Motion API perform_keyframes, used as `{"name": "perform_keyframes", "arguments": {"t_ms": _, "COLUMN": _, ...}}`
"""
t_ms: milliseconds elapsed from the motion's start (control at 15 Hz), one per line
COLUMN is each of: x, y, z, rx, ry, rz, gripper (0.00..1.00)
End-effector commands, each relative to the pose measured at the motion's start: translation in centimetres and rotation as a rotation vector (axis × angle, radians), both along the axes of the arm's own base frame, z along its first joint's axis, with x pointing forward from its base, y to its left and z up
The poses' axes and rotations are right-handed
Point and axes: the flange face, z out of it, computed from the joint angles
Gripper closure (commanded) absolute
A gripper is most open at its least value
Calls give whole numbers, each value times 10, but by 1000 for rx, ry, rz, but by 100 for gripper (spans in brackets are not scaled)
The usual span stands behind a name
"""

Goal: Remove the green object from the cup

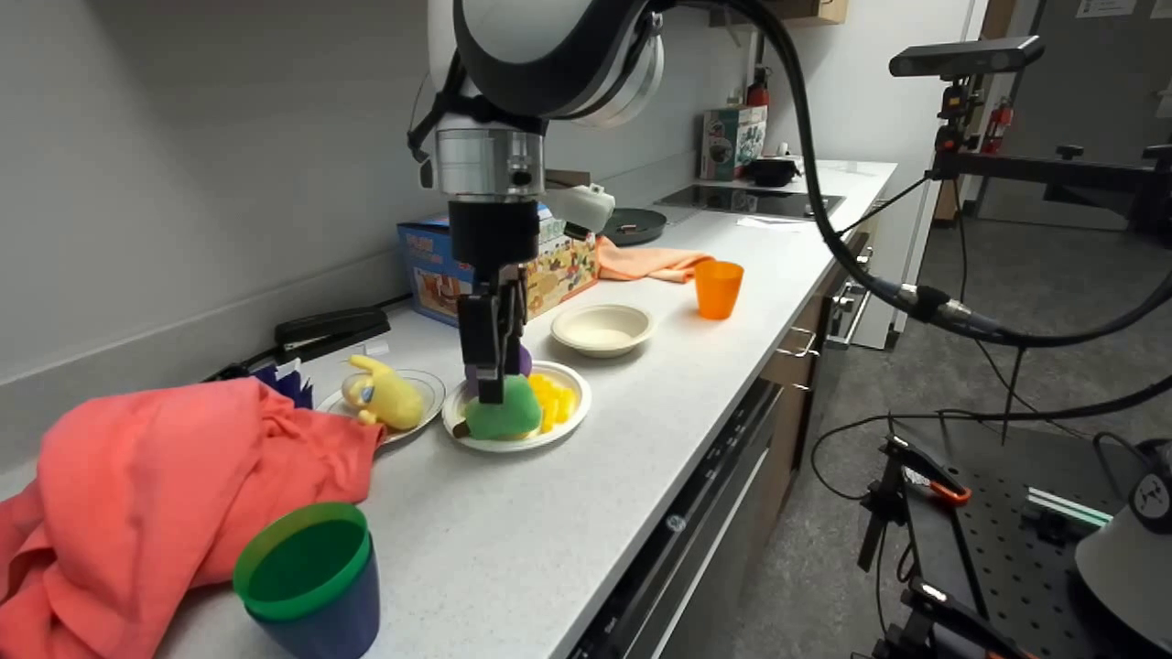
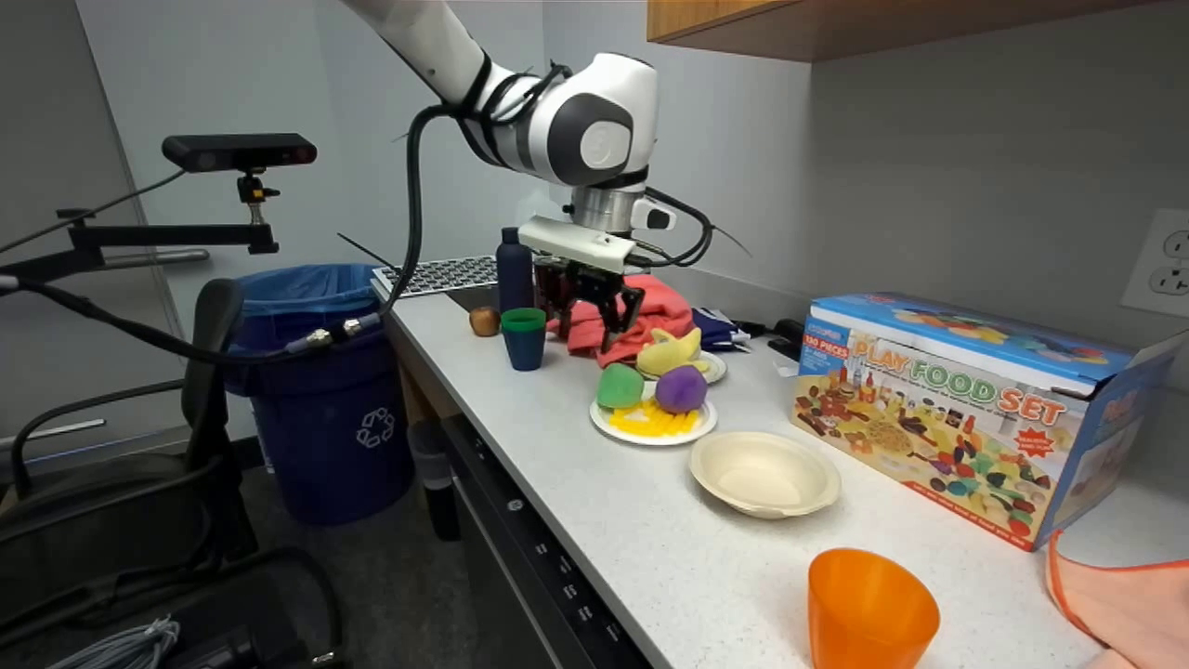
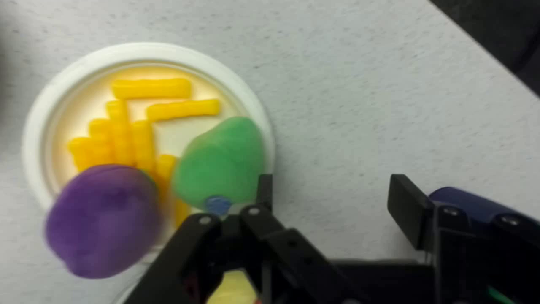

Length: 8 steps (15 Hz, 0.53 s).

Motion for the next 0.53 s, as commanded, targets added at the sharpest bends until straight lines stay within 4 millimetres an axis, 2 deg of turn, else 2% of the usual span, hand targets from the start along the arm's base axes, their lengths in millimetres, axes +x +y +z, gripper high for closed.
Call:
{"name": "perform_keyframes", "arguments": {"t_ms": 0, "x": -35, "y": 73, "z": 21, "rx": 45, "ry": 38, "rz": 195, "gripper": 1}}
{"name": "perform_keyframes", "arguments": {"t_ms": 267, "x": -72, "y": 136, "z": 49, "rx": 46, "ry": 59, "rz": 425, "gripper": 0}}
{"name": "perform_keyframes", "arguments": {"t_ms": 333, "x": -58, "y": 128, "z": 33, "rx": 39, "ry": 54, "rz": 334, "gripper": 0}}
{"name": "perform_keyframes", "arguments": {"t_ms": 467, "x": -70, "y": 144, "z": 44, "rx": 38, "ry": 55, "rz": 390, "gripper": 0}}
